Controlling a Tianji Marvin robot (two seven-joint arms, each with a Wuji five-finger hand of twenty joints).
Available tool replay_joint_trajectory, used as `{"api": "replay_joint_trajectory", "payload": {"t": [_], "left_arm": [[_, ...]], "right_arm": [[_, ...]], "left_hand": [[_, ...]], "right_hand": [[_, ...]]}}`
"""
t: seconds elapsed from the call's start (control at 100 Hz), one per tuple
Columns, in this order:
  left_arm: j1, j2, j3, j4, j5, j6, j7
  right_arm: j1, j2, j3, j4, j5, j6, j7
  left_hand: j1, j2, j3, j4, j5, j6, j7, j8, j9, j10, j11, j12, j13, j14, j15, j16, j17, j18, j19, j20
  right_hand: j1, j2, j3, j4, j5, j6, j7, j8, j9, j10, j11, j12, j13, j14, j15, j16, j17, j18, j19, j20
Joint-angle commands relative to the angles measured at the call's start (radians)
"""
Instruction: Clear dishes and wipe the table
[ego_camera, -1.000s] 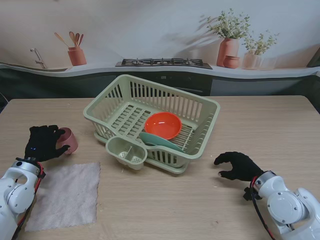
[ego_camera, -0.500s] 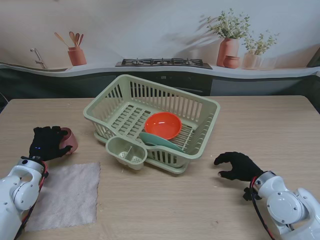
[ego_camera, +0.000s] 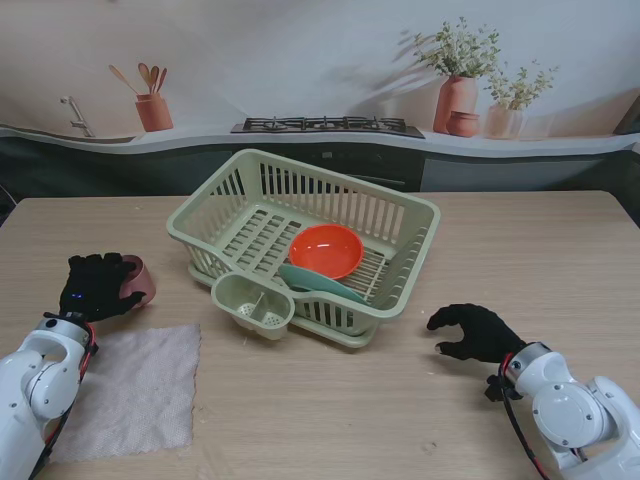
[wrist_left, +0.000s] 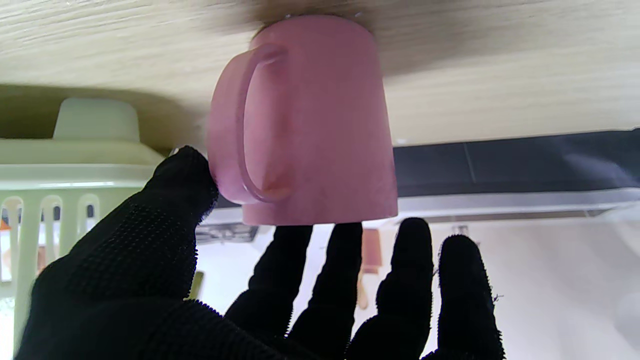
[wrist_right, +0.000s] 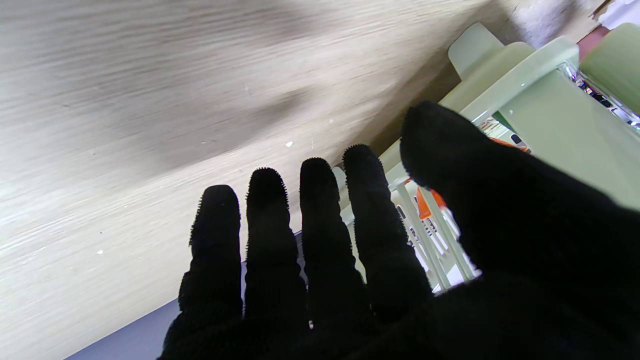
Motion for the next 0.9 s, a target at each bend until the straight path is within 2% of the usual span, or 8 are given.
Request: {"api": "replay_joint_trajectory", "payload": {"t": [0.0, 0.18, 0.38, 0.48, 0.51, 0.67, 0.74, 0.89], "left_arm": [[-0.003, 0.001, 0.007, -0.005, 0.000, 0.010, -0.015], [-0.014, 0.000, 0.021, 0.003, -0.009, 0.023, -0.026], [-0.024, 0.000, 0.033, 0.011, -0.014, 0.031, -0.034], [-0.027, -0.001, 0.037, 0.012, -0.018, 0.036, -0.035], [-0.028, -0.002, 0.039, 0.013, -0.021, 0.037, -0.035], [-0.037, 0.000, 0.048, 0.026, -0.016, 0.034, -0.021], [-0.044, 0.003, 0.054, 0.039, -0.004, 0.028, -0.003], [-0.056, 0.009, 0.067, 0.062, 0.020, 0.021, 0.028]], "right_arm": [[-0.007, -0.002, -0.001, -0.007, -0.001, 0.000, 0.011], [-0.008, -0.002, 0.000, -0.009, 0.001, 0.002, 0.009], [-0.008, -0.003, 0.000, -0.010, 0.004, 0.002, 0.009], [-0.009, -0.003, 0.001, -0.011, 0.006, 0.004, 0.008], [-0.009, -0.003, 0.001, -0.011, 0.007, 0.005, 0.008], [-0.010, -0.004, 0.002, -0.012, 0.008, 0.006, 0.006], [-0.010, -0.004, 0.002, -0.012, 0.008, 0.005, 0.006], [-0.010, -0.004, 0.003, -0.011, 0.009, 0.004, 0.007]], "left_hand": [[0.019, 0.039, 0.007, 0.035, 0.028, 0.031, 0.012, -0.002, 0.005, 0.030, 0.014, -0.010, -0.007, 0.027, 0.016, 0.001, 0.005, 0.020, 0.037, 0.025], [0.059, 0.054, 0.018, 0.040, 0.056, 0.035, 0.026, 0.005, 0.035, 0.045, 0.024, -0.005, 0.018, 0.052, 0.045, 0.008, 0.036, 0.035, 0.085, 0.053], [0.151, 0.065, 0.042, 0.048, 0.110, 0.041, 0.049, 0.014, 0.099, 0.073, 0.037, 0.003, 0.078, 0.099, 0.104, 0.015, 0.121, 0.067, 0.187, 0.124], [0.257, 0.054, -0.007, 0.013, 0.143, 0.032, 0.062, 0.023, 0.142, 0.082, 0.041, 0.006, 0.118, 0.120, 0.139, 0.010, 0.176, 0.090, 0.216, 0.169], [0.305, 0.050, -0.035, 0.007, 0.154, 0.034, 0.066, 0.023, 0.157, 0.090, 0.040, 0.006, 0.132, 0.130, 0.147, 0.007, 0.196, 0.098, 0.222, 0.181], [0.455, 0.019, -0.088, 0.019, 0.206, 0.027, 0.117, 0.019, 0.245, 0.115, 0.058, 0.013, 0.234, 0.155, 0.210, 0.014, 0.321, 0.132, 0.268, 0.231], [0.496, 0.008, -0.072, 0.025, 0.240, 0.025, 0.149, 0.021, 0.300, 0.123, 0.071, 0.018, 0.295, 0.166, 0.234, 0.018, 0.391, 0.148, 0.289, 0.242], [0.554, -0.011, -0.016, 0.025, 0.292, 0.025, 0.242, 0.007, 0.458, 0.139, 0.029, 0.098, 0.436, 0.181, 0.296, 0.035, 0.557, 0.171, 0.340, 0.259]], "right_hand": [[-0.037, -0.015, -0.017, -0.002, -0.031, -0.002, -0.004, 0.009, -0.025, -0.017, -0.004, -0.008, -0.028, -0.028, -0.012, -0.005, -0.012, -0.018, -0.004, 0.016], [-0.038, -0.014, -0.017, -0.002, -0.032, -0.003, -0.004, 0.009, -0.024, -0.018, -0.004, -0.008, -0.029, -0.028, -0.014, -0.005, -0.012, -0.016, -0.004, 0.017], [-0.040, -0.011, -0.018, -0.002, -0.032, -0.004, -0.004, 0.009, -0.025, -0.019, -0.004, -0.008, -0.028, -0.030, -0.014, -0.005, -0.011, -0.016, -0.004, 0.019], [-0.042, -0.008, -0.019, -0.002, -0.032, -0.004, -0.004, 0.009, -0.025, -0.019, -0.004, -0.008, -0.028, -0.029, -0.014, -0.004, -0.012, -0.015, -0.004, 0.019], [-0.041, -0.008, -0.019, -0.002, -0.031, -0.004, -0.003, 0.009, -0.025, -0.018, -0.004, -0.008, -0.027, -0.029, -0.013, -0.004, -0.012, -0.017, -0.004, 0.019], [-0.043, -0.006, -0.020, -0.002, -0.032, -0.004, -0.003, 0.009, -0.024, -0.019, -0.004, -0.008, -0.027, -0.030, -0.014, -0.004, -0.011, -0.013, -0.004, 0.021], [-0.044, -0.005, -0.020, -0.002, -0.031, -0.004, -0.003, 0.009, -0.025, -0.017, -0.004, -0.008, -0.027, -0.030, -0.014, -0.004, -0.012, -0.013, -0.005, 0.021], [-0.046, -0.003, -0.021, -0.002, -0.031, -0.004, -0.003, 0.008, -0.025, -0.018, -0.004, -0.008, -0.027, -0.031, -0.014, -0.004, -0.012, -0.014, -0.005, 0.021]]}}
